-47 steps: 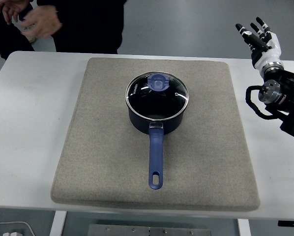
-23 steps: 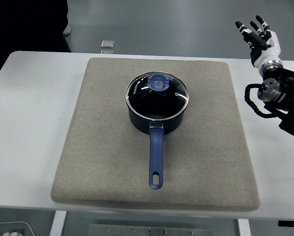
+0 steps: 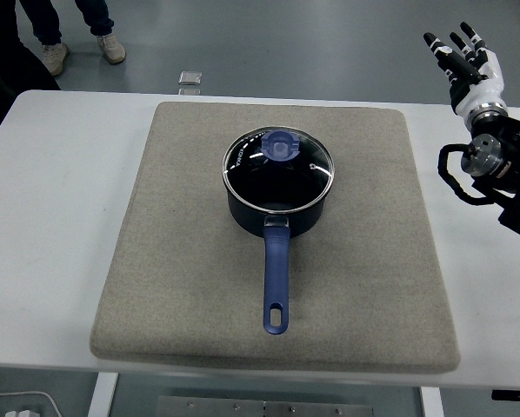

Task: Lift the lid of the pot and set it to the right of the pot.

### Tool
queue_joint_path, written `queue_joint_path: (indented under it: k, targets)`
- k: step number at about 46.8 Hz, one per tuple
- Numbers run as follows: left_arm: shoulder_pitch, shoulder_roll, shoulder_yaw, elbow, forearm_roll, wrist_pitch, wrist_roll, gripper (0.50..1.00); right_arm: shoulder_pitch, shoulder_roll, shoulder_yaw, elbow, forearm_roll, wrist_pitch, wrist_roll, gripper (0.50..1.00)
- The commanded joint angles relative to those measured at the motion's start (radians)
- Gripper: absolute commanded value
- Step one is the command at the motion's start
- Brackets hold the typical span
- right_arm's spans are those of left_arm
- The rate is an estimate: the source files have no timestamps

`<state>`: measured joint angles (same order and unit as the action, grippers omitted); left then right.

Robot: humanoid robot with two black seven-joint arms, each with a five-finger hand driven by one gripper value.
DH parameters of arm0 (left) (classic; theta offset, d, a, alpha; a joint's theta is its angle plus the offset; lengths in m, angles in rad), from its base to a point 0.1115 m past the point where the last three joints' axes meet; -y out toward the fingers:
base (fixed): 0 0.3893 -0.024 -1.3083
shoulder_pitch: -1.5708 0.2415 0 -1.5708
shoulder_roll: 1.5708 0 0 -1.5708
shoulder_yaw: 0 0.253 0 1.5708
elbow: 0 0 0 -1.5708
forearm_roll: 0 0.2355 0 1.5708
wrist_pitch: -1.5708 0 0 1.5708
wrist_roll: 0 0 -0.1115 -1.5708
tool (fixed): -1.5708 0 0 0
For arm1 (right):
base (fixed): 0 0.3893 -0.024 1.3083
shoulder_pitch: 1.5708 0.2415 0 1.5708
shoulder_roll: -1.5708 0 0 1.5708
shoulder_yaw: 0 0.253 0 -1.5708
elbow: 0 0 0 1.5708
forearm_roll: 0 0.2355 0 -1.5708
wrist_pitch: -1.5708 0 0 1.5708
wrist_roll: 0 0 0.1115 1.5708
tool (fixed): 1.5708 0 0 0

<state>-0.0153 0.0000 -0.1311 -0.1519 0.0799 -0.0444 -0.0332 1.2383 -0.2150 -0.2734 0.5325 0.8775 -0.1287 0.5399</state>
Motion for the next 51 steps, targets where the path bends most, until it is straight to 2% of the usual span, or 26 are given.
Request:
queue_joint_path:
  k: [1, 51]
  targets:
    - [0.000, 0.000, 0.001, -0.001, 0.000, 0.000, 0.001, 1.000, 0.000, 0.000, -0.001, -0.008, 0.000, 0.000, 0.000, 0.926]
    - [0.002, 0.000, 0.001, -0.002, 0.000, 0.000, 0.001, 1.000, -0.033, -0.023, -0.001, -0.014, -0.054, 0.004, -0.002, 0.926]
